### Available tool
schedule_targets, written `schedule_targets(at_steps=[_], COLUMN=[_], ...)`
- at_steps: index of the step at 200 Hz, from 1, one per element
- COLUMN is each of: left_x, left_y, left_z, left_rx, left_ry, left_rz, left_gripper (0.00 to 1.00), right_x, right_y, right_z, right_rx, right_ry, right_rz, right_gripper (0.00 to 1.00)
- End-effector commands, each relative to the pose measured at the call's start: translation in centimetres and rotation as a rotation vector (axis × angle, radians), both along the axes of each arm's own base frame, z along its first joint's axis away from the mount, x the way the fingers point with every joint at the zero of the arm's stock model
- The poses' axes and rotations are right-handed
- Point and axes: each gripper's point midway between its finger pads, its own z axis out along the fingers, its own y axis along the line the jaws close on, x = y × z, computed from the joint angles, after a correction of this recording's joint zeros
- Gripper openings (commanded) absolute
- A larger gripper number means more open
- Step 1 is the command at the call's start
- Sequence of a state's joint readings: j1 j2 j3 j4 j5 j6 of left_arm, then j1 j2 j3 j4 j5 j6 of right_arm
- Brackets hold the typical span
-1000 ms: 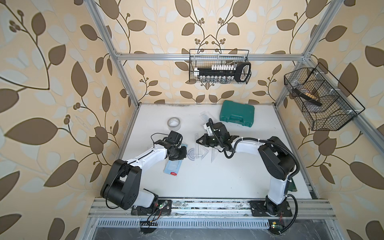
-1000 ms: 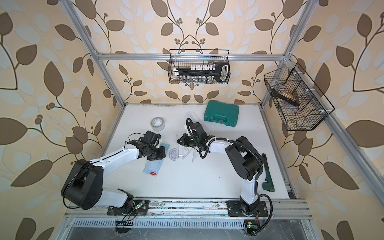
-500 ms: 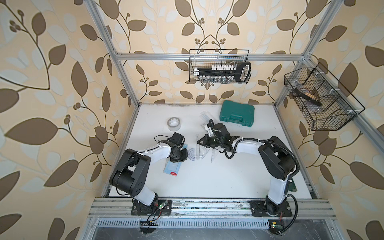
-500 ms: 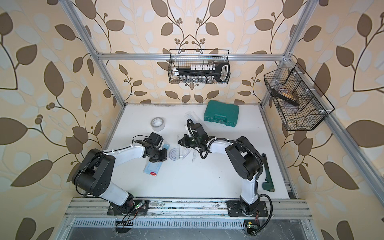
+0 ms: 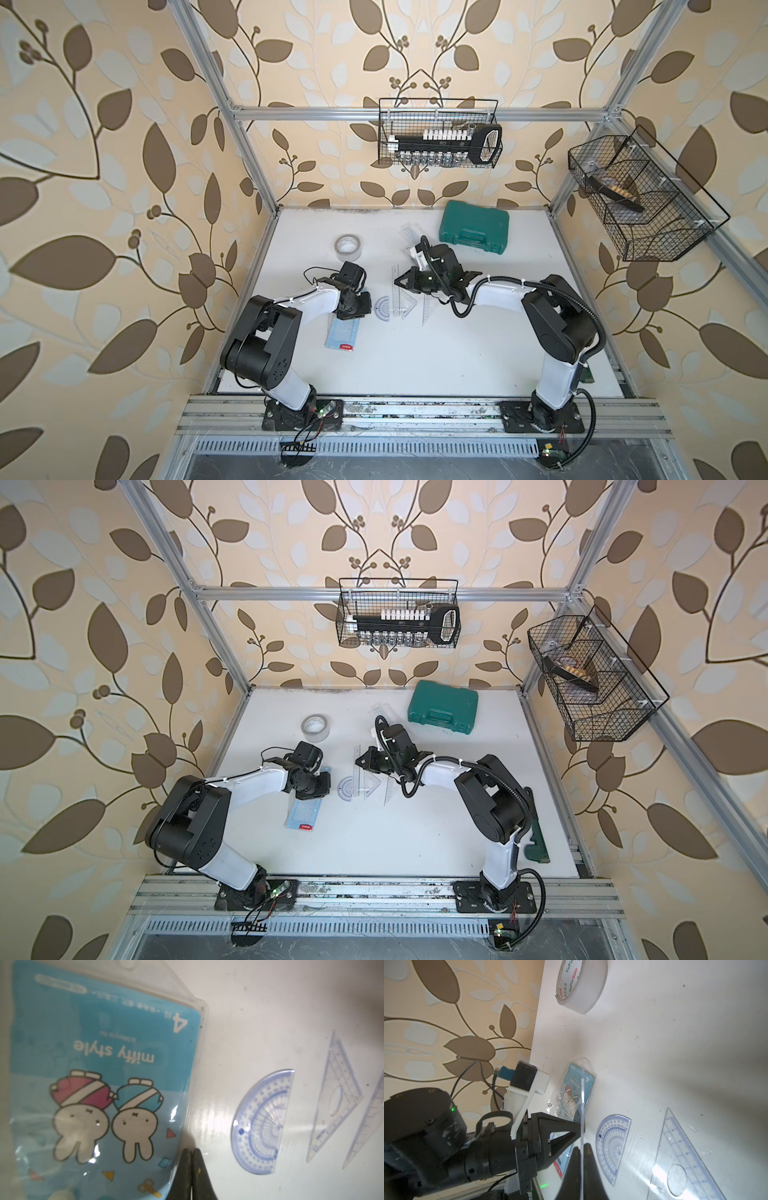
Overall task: Open the ruler set and take out the ruler
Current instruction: Move the ruler set bag to the center of the board.
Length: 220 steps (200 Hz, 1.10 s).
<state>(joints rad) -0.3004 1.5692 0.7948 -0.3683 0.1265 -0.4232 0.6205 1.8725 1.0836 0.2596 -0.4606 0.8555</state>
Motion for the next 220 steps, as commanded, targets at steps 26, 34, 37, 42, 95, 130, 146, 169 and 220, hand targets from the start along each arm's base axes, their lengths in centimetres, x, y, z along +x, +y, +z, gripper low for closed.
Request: schedule_targets(at_steps=[26, 34, 37, 42, 95, 130, 146, 169, 220], left_x=[-3.5, -3.9, -4.0, -4.3, -5.9, -5.9, -5.6, -5.1, -3.9], left_y=[6.2, 6.9, 7.1, 7.5, 10.7, 11.7, 11.8, 11.4, 9.7], left_z=[-1.5, -1.7, -1.8, -1.9, 0.9, 3.5, 4.5, 5.4, 7.6], left_rx=[0.155, 0.168, 0.175, 0.185, 0.278, 0.294, 0.294, 0.266, 0.135], left_ry=[0.187, 0.214, 0.222, 0.235, 0.138, 0.051, 0.028, 0.004, -0.096], left_rz=[0.210, 0.237, 0.245, 0.261, 0.408, 0.440, 0.441, 0.437, 0.433], left_gripper=[0.07, 0.06, 0.05, 0.04, 0.00, 0.00, 0.00, 0.00, 0.18], right_x=[-0.1, -0.1, -0.1, -0.1, 0.1, -0.4, -0.5, -1.1, -1.1], right_y=[-0.1, 0.0, 0.0, 0.0, 1.6, 4.7, 6.0, 8.1, 10.6], right_z=[1.4, 1.5, 1.5, 1.6, 0.7, 0.1, -0.3, -1.0, -3.9], right_rx=[0.020, 0.020, 0.021, 0.020, 0.019, 0.026, 0.033, 0.048, 0.067], right_ry=[-0.028, -0.029, -0.028, -0.028, -0.008, 0.002, 0.009, 0.040, 0.107], right_rz=[0.010, 0.011, 0.011, 0.012, 0.049, 0.102, 0.118, 0.146, 0.170], right_gripper=[0.00, 0.00, 0.00, 0.00, 0.00, 0.00, 0.00, 0.00, 0.00])
